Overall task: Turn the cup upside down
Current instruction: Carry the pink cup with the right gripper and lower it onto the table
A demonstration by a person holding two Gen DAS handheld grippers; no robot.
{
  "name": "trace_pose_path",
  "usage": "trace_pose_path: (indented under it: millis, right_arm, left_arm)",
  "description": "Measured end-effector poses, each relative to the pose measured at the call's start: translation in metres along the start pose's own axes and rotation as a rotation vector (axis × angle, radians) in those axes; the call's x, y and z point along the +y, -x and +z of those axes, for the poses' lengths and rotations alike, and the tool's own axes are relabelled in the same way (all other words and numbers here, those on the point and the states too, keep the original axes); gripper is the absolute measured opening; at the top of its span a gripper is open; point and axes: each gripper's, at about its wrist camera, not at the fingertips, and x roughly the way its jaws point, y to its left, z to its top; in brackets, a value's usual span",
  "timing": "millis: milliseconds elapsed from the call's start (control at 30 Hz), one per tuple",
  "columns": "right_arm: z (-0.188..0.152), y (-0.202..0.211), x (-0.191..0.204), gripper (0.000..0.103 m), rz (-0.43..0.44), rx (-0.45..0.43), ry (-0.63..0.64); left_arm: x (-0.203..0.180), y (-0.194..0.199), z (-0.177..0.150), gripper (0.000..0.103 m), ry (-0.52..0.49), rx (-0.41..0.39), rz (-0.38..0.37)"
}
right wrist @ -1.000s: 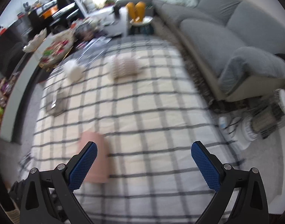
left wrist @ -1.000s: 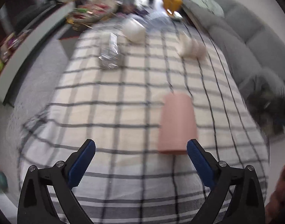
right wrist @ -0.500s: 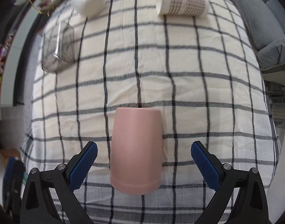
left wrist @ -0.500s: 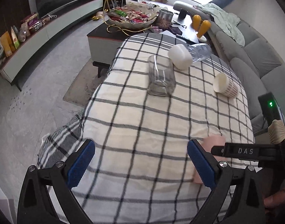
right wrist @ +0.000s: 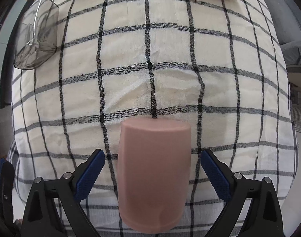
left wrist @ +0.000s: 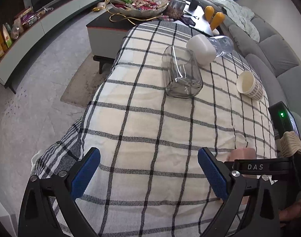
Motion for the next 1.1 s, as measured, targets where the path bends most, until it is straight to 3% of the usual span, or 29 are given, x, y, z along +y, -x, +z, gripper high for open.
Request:
trace_pose_path:
  millis: [67, 133, 200, 400, 500, 633, 767, 833, 867, 933, 1100]
  right_arm:
    - [0.001, -0.004, 0.000, 0.088, 0.005, 0.012, -0.005]
    - [0.004, -0.007, 0.004, 0.073, 0.015, 0.022, -0.008]
    - [0.004, -0.008, 0.002, 0.068, 0.022, 0.019, -0.011]
    - [-0.005, -0.001, -0.011, 0.068, 0.074, -0.044, -0.002]
    - [-0.015, 0.021, -0.019, 0.068, 0.108, -0.132, 0.008]
    - [-0.026, 0.068, -0.023, 0.068, 0.117, -0.425, 0.065]
    - [-0.054, 0.111, -0.024, 0.068, 0.070, -0.898, 0.139]
    - [-0.071, 0.117, -0.028, 0.068, 0.072, -1.112, 0.145]
    - [-0.072, 0.118, -0.027, 0.068, 0.056, -1.177, 0.146]
    - [-0.069, 0.108, -0.024, 0.068, 0.032, -1.253, 0.135]
    - [-0.030, 0.072, -0.032, 0.068, 0.046, -1.177, 0.045]
  left_arm:
    - [0.002, -0.002, 0.000, 0.101, 0.008, 0.004, -0.001]
    - [0.003, -0.003, 0.000, 0.101, 0.012, 0.004, -0.001]
    - [0.004, -0.003, -0.001, 0.101, 0.014, 0.005, 0.002]
    - [0.000, 0.004, -0.006, 0.101, 0.005, -0.024, 0.024]
    - [-0.002, 0.011, -0.008, 0.101, 0.006, -0.058, 0.032]
    - [-0.006, 0.019, -0.006, 0.101, 0.028, -0.141, 0.027]
    - [-0.021, 0.025, -0.008, 0.101, 0.002, -0.287, 0.085]
    - [-0.030, 0.021, -0.012, 0.101, -0.027, -0.333, 0.121]
    - [-0.034, 0.016, -0.013, 0.101, -0.040, -0.340, 0.135]
    - [-0.040, 0.005, -0.014, 0.101, -0.055, -0.321, 0.143]
    - [-0.048, -0.011, -0.017, 0.101, -0.066, -0.317, 0.173]
